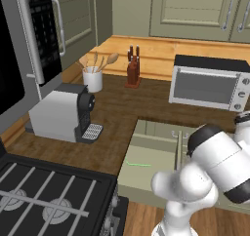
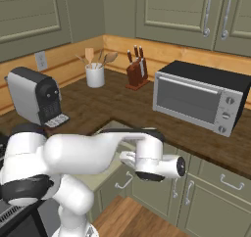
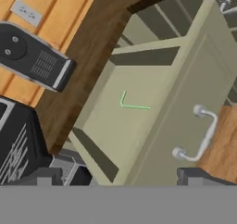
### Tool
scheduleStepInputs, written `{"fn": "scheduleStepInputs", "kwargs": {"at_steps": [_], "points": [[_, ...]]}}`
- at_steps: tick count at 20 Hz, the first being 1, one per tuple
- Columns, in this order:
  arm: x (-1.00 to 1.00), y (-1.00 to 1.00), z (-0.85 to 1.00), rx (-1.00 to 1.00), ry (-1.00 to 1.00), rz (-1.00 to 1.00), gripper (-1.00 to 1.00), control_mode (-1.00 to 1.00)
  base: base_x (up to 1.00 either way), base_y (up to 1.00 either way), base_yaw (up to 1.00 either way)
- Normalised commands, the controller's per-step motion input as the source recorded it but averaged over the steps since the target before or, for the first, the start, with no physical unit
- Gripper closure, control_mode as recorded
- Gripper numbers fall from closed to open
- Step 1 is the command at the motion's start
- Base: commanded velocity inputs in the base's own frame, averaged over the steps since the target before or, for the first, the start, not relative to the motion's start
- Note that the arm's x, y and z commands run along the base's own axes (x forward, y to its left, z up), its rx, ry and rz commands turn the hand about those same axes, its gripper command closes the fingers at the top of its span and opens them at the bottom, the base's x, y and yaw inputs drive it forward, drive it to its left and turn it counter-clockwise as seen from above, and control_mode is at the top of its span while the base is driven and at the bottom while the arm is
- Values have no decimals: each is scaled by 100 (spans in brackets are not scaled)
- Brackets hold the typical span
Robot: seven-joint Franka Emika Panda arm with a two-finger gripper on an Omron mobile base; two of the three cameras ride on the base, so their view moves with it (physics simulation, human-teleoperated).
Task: Take a straw from the drawer in front and place it inside the glass cup on the dining counter.
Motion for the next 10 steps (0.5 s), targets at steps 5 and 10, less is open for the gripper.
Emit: {"fn": "scheduleStepInputs", "kwargs": {"at_steps": [5, 10], "points": [[-26, 68, 100, -18, 8, 0, -100, -100, 0, 0, 0], [-6, 86, 40, -24, 19, 0, -100, -100, 0, 0, 0]]}}
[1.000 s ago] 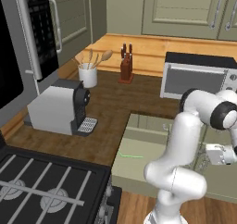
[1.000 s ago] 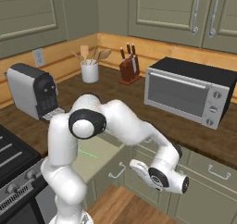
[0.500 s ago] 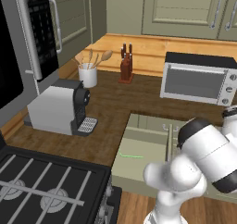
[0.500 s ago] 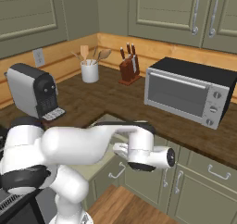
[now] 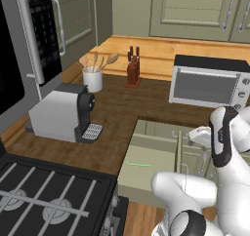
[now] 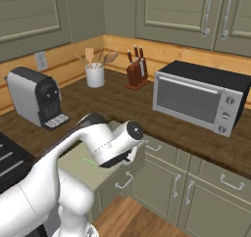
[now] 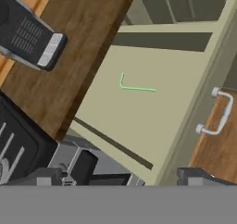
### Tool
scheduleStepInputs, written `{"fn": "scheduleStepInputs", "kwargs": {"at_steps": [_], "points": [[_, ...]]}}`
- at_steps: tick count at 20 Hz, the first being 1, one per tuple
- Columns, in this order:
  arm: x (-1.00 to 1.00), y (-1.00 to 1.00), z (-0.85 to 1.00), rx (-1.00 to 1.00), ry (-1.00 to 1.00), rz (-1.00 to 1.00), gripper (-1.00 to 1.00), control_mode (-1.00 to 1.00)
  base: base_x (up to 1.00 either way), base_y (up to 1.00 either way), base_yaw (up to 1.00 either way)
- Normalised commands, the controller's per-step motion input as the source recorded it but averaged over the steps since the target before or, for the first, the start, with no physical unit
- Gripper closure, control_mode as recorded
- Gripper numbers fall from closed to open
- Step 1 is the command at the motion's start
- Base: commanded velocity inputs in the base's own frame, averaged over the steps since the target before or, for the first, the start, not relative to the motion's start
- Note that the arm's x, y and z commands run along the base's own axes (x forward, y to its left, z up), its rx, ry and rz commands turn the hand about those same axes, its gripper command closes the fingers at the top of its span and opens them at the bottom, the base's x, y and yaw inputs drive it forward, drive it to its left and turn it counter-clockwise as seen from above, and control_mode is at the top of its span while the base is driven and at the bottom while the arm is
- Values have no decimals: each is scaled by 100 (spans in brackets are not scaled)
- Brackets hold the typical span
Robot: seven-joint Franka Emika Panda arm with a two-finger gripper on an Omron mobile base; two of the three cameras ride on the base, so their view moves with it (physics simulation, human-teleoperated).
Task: Take a straw from the drawer in front and place it inside the glass cup on the dining counter.
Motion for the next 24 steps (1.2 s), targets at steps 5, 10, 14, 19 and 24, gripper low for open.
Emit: {"fn": "scheduleStepInputs", "kwargs": {"at_steps": [5, 10, 14, 19, 24], "points": [[17, 70, -16, -18, 23, 0, -100, -100, 0, 0, 0], [54, 41, -25, -13, 19, 0, -100, -100, 0, 0, 0], [65, 16, -31, -10, 15, -1, -100, -100, 0, 0, 0], [54, 1, -37, -13, 16, -8, -100, -100, 0, 0, 0], [21, -8, -44, -17, 14, -14, -100, -100, 0, 0, 0]]}}
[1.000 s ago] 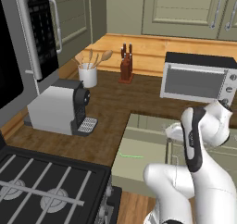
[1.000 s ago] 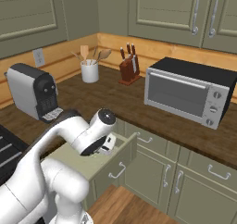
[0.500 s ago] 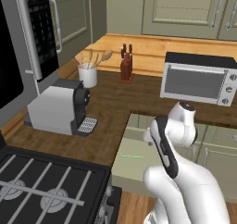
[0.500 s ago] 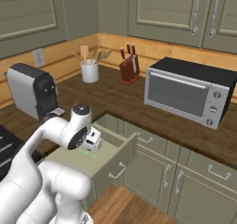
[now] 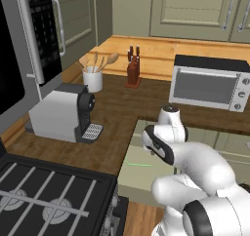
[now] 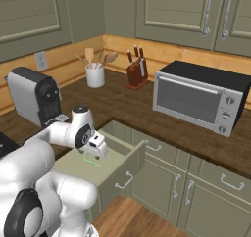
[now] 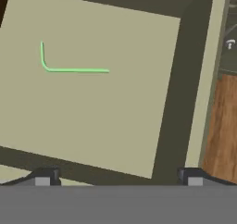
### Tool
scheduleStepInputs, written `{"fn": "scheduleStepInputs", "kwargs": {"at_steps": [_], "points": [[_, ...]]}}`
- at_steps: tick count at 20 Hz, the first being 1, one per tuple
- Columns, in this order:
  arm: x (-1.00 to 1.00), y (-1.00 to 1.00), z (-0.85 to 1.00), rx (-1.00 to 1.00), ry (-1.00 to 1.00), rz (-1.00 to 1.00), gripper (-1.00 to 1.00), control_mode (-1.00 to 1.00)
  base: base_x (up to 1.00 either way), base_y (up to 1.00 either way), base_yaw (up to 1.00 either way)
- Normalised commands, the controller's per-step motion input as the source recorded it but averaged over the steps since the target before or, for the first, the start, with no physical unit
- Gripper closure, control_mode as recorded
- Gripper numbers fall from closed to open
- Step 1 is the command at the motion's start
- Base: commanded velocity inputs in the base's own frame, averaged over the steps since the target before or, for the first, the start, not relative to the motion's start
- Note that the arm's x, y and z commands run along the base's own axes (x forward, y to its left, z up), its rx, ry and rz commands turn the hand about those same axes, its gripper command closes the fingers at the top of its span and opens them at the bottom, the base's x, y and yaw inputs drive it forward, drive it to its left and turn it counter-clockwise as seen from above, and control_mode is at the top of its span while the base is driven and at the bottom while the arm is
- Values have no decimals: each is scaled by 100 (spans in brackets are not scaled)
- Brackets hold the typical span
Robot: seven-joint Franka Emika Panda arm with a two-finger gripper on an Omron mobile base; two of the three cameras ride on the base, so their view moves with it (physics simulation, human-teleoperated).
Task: Take a straw from the drawer in front and place it inside the glass cup on the dining counter.
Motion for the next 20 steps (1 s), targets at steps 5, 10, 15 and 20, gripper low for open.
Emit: {"fn": "scheduleStepInputs", "kwargs": {"at_steps": [5, 10, 15, 20], "points": [[2, -42, -34, -12, 11, -14, -100, -100, 0, 0, 0], [0, -57, -32, -4, 6, -11, -100, -100, 0, 0, 0], [0, -64, -30, 0, 3, -7, -100, -100, 0, 0, 0], [0, -71, -27, 0, 2, -7, -100, -100, 0, 0, 0]]}}
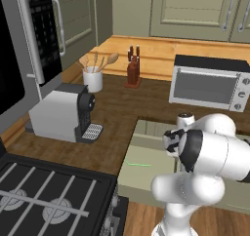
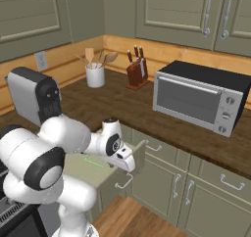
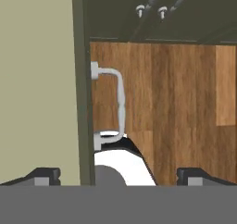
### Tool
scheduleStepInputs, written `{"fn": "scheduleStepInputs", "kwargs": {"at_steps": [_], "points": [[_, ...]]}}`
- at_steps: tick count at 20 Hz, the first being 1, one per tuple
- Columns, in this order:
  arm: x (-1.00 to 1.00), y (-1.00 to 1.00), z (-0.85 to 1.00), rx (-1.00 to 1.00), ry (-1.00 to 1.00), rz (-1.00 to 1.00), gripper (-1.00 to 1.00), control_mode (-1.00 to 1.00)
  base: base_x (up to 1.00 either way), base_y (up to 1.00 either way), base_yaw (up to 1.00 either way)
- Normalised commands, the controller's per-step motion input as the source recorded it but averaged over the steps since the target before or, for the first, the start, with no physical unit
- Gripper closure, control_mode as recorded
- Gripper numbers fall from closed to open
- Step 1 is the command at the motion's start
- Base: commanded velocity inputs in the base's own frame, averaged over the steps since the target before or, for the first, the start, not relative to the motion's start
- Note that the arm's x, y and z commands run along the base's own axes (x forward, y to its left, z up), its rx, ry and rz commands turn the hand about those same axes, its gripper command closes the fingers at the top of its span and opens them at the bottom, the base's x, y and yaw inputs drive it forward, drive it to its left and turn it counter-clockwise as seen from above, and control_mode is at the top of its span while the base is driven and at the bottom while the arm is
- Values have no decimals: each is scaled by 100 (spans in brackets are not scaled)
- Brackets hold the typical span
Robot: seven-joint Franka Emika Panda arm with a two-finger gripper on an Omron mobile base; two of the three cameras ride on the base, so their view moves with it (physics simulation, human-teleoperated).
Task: Take a straw from the drawer in front and place it inside the glass cup on the dining counter.
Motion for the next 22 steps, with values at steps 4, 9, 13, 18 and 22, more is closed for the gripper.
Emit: {"fn": "scheduleStepInputs", "kwargs": {"at_steps": [4, 9, 13, 18, 22], "points": [[0, -76, -31, -1, 1, -8, -100, -100, 0, 0, 0], [0, -49, -29, -1, 1, -6, -100, -100, 0, 0, 0], [0, -82, -26, -1, 0, -7, -100, -100, 0, 0, 0], [-27, -34, 48, 2, -9, -2, -100, -100, 0, 0, 0], [-46, 84, 100, 5, -17, 6, -100, -100, 0, 0, 0]]}}
